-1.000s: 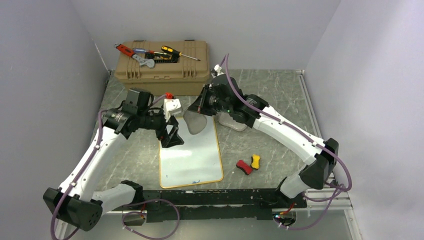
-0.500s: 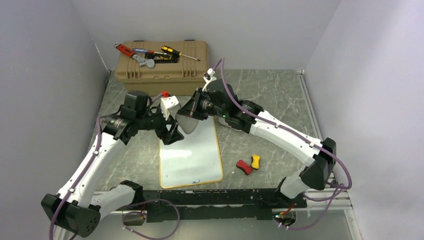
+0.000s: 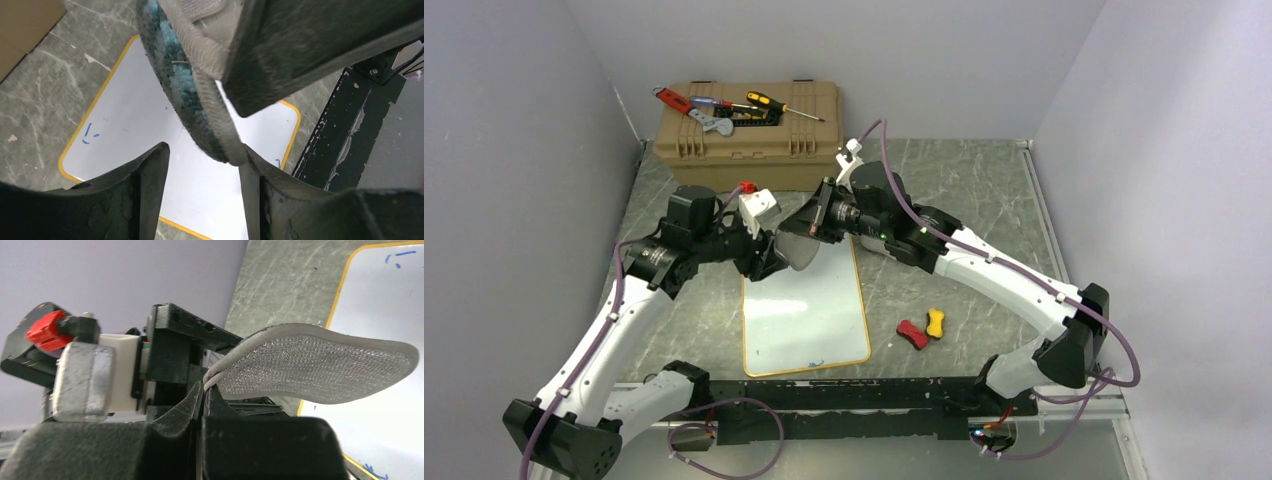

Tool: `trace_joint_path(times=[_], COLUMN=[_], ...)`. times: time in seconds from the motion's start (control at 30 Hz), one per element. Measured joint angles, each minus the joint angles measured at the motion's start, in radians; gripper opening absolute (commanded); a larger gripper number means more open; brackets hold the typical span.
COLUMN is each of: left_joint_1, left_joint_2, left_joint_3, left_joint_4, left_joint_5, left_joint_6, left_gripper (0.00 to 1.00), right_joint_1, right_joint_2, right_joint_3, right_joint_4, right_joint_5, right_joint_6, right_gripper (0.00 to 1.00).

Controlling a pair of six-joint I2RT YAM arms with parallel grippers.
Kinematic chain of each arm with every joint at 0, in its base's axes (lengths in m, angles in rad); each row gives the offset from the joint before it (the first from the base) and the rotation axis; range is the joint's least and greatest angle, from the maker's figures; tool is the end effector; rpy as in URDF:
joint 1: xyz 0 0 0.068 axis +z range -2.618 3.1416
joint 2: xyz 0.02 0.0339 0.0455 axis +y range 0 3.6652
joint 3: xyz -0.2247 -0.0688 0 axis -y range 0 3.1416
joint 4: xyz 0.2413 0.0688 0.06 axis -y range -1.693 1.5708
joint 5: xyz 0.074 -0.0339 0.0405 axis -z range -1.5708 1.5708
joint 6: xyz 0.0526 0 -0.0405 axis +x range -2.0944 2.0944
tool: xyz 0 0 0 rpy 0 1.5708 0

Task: Erase the whiteboard
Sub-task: Pick up the whiteboard eraser from the center of the board.

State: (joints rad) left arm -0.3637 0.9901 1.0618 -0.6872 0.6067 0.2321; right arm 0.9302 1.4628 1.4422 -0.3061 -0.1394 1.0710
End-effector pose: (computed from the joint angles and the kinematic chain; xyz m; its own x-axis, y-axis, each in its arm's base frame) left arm 0.2032 -0.1094 0.3108 -0.3578 0.3384 -0.8703 0.8319 0.5388 -0.1326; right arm 0.2079 0.2911 0.3514 -0.8578 0.3036 -0.4148 -0.2499 0.4589 0.8526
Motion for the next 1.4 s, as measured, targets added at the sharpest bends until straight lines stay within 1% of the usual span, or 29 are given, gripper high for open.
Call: trace_joint_path(times=[0.03,0.1,0.23,0.27,0.3,0.33,0.37,0.4,0.43,0.47,0.5,0.53,0.57,0.63,0.7,0.77,0.8,0.83,0.93,1.03,1.17,1.3,1.4], left_joint_1=[0.000,0.000,0.000,0.000,0.000,0.000,0.000,0.000,0.000,0.000,0.000,0.000,0.000,-0.002,-0.005,-0.005,-0.004,-0.004,-0.004,-0.004,-0.004,-0.004,-0.003], left_joint_2=[0.000,0.001,0.002,0.002,0.002,0.002,0.001,0.000,-0.003,-0.005,-0.006,-0.007,-0.006,-0.007,-0.012,-0.013,-0.013,-0.013,-0.015,-0.024,-0.025,-0.022,-0.007], left_joint_3=[-0.004,-0.008,-0.008,-0.008,-0.008,-0.008,-0.008,-0.010,-0.014,-0.018,-0.023,-0.027,-0.029,-0.029,-0.029,-0.029,-0.029,-0.029,-0.031,-0.041,-0.042,-0.042,-0.043], left_joint_4=[0.002,0.003,0.019,0.026,0.034,0.039,0.041,0.046,0.051,0.055,0.055,0.054,0.055,0.064,0.070,0.072,0.074,0.074,0.079,0.081,0.077,0.070,0.055], left_joint_5=[0.003,0.008,0.018,0.018,0.018,0.020,0.022,0.023,0.024,0.023,0.020,0.013,0.005,-0.011,-0.035,-0.064,-0.078,-0.086,-0.109,-0.125,-0.135,-0.150,-0.177], left_joint_6=[-0.002,-0.010,-0.031,-0.038,-0.045,-0.048,-0.054,-0.059,-0.061,-0.061,-0.056,-0.057,-0.051,-0.030,-0.003,0.039,0.056,0.072,0.130,0.179,0.220,0.248,0.263], left_gripper=[0.62,0.77,0.86,0.87,0.83,0.77,0.66,0.54,0.38,0.09,0.00,0.00,0.00,0.00,0.00,0.00,0.00,0.00,0.00,0.00,0.00,0.00,0.00], right_joint_1=[0.000,0.000,0.000,0.000,0.000,0.000,0.000,0.000,0.000,0.000,0.000,0.000,0.000,0.000,-0.001,-0.002,-0.002,-0.002,-0.004,-0.005,-0.006,-0.007,-0.007], right_joint_2=[-0.006,-0.010,-0.010,-0.010,-0.010,-0.010,-0.011,-0.012,-0.015,-0.021,-0.027,-0.034,-0.040,-0.050,-0.053,-0.053,-0.053,-0.050,-0.032,-0.005,0.032,0.079,0.103], right_joint_3=[-0.005,-0.008,-0.023,-0.028,-0.032,-0.036,-0.040,-0.042,-0.045,-0.048,-0.052,-0.054,-0.056,-0.061,-0.061,-0.059,-0.058,-0.054,-0.026,-0.005,0.006,0.019,0.023], right_joint_4=[0.011,0.025,0.051,0.055,0.056,0.058,0.061,0.061,0.062,0.062,0.063,0.064,0.064,0.063,0.051,0.021,0.009,-0.011,-0.054,-0.060,-0.060,-0.052,-0.037], right_joint_5=[-0.007,-0.024,-0.050,-0.053,-0.053,-0.054,-0.054,-0.054,-0.054,-0.054,-0.054,-0.054,-0.054,-0.053,-0.048,-0.034,-0.024,-0.012,0.019,0.041,0.056,0.050,0.041], right_joint_6=[0.005,0.014,0.031,0.034,0.037,0.038,0.040,0.041,0.041,0.042,0.045,0.047,0.048,0.048,0.051,0.044,0.051,0.049,0.052,0.064,0.085,0.109,0.127], right_gripper=[0.00,0.00,0.00,0.00,0.00,0.00,0.00,0.00,0.00,0.00,0.00,0.00,0.03,0.31,0.47,0.65,0.71,0.74,0.75,0.74,0.66,0.53,0.52])
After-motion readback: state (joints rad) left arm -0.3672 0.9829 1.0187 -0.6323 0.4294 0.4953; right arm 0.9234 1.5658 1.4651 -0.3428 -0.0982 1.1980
